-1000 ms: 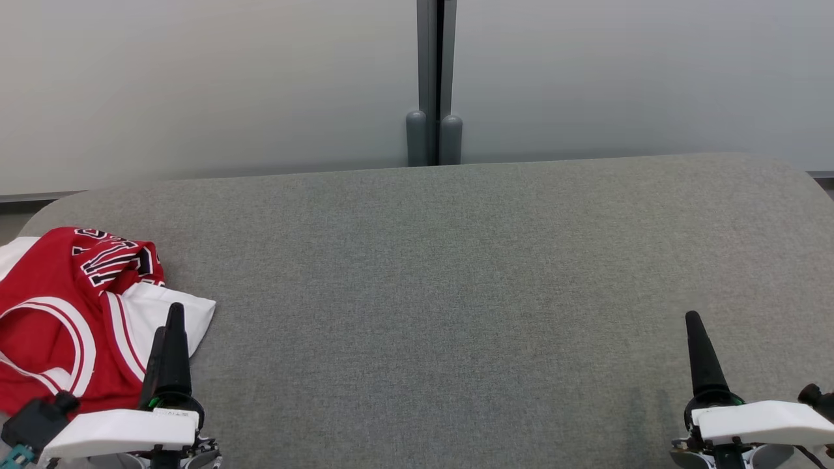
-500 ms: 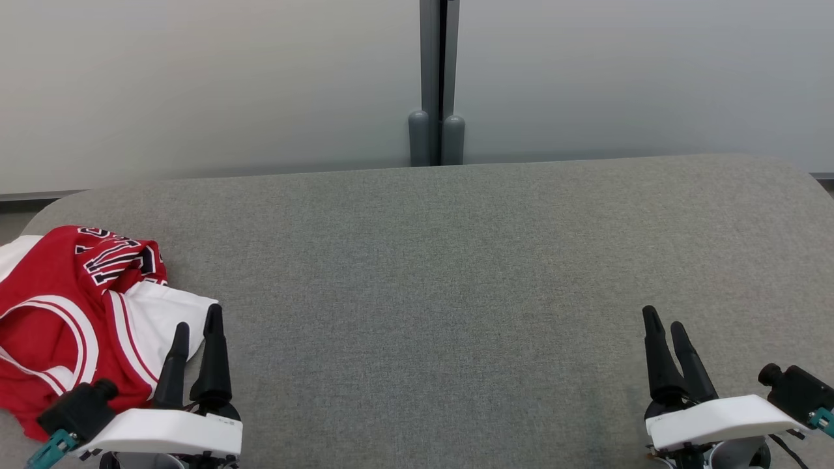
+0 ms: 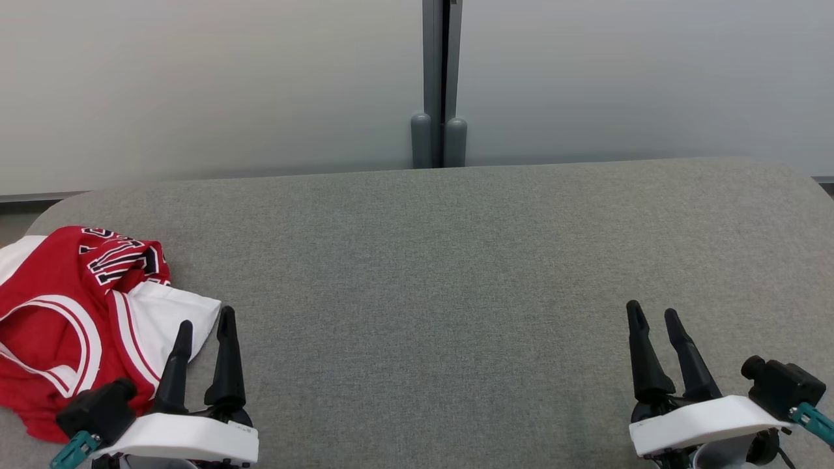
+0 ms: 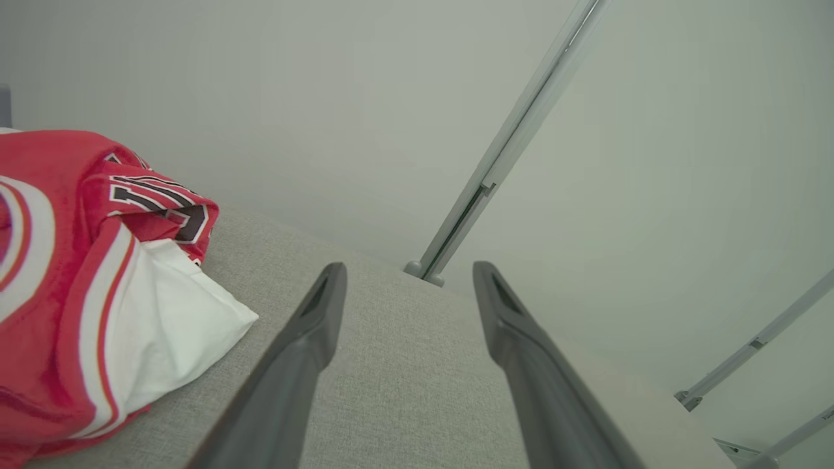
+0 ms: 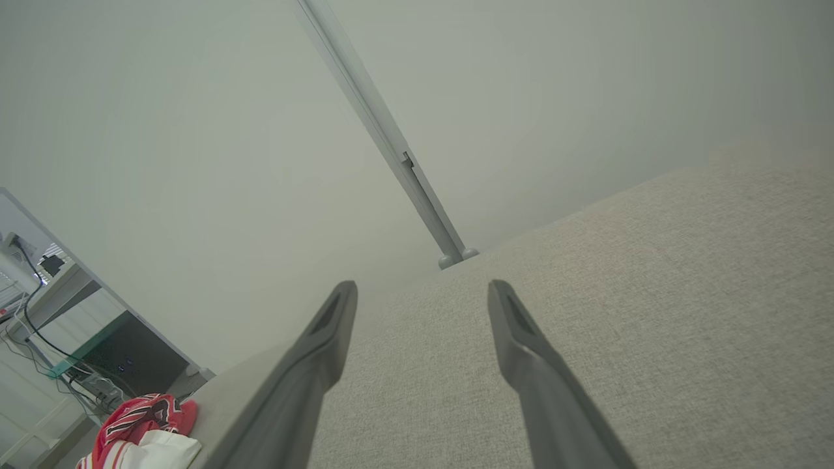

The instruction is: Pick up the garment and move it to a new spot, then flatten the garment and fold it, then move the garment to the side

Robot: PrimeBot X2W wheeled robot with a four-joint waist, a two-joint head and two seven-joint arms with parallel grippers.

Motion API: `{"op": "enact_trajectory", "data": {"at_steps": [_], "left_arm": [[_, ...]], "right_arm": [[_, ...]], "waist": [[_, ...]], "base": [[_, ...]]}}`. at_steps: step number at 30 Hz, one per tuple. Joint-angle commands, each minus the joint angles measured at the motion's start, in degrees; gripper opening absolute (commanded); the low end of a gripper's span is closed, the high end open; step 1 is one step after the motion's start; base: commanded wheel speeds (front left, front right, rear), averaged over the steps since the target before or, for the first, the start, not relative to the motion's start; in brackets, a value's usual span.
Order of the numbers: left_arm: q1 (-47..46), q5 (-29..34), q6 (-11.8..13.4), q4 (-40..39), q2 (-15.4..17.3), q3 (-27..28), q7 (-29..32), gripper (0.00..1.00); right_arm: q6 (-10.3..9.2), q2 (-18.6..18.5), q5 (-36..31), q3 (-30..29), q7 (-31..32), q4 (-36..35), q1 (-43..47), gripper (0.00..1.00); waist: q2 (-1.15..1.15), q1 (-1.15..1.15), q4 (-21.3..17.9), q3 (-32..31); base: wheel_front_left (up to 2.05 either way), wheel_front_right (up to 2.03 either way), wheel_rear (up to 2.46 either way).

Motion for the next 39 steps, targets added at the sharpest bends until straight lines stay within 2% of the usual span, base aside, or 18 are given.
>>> {"op": "enact_trajectory", "data": {"at_steps": [1, 6, 17, 26, 33, 39], "left_arm": [[0.0, 2.1, 0.4, -0.9, 0.5, 0.2, -0.5, 1.00], [0.4, 6.7, 1.2, -1.6, 1.4, -0.7, -1.2, 1.00], [1.4, 12.0, 2.7, -2.1, 1.9, -2.3, -2.7, 1.00], [2.4, 15.8, -0.4, -1.7, 1.9, -3.4, -3.9, 1.00], [3.5, 19.4, -0.7, -0.5, 1.6, -3.1, -4.8, 1.00], [3.8, 20.5, -2.2, 1.1, 1.1, -1.8, -5.5, 1.00]], "right_arm": [[0.01, -0.4, -1.4, 0.2, -0.7, -0.9, -0.2, 1.00], [0.01, -0.4, -3.9, 1.2, -1.5, -1.5, 0.0, 1.00], [0.01, -0.5, -9.5, 2.6, -3.0, -1.5, 0.6, 1.00], [0.02, -0.5, -13.8, 3.9, -4.2, -1.2, 1.2, 1.00], [0.01, -0.6, -16.3, 4.0, -5.1, 0.2, 2.2, 1.00], [0.01, -0.6, -18.6, 4.0, -5.8, 1.4, 1.8, 1.00]], "waist": [[0.00, 0.00, 0.0, 0.0], [0.00, 0.00, 0.1, -0.2], [0.00, 0.00, 0.4, -0.5], [0.00, 0.00, 0.6, -1.3], [0.00, 0.00, 0.7, -1.8], [0.00, 0.00, 0.9, -1.7]], "base": [[0.00, 0.00, 0.00], [0.00, 0.00, 0.00], [0.00, 0.00, 0.00], [0.00, 0.00, 0.00], [0.00, 0.00, 0.00], [0.00, 0.00, 0.00]]}}
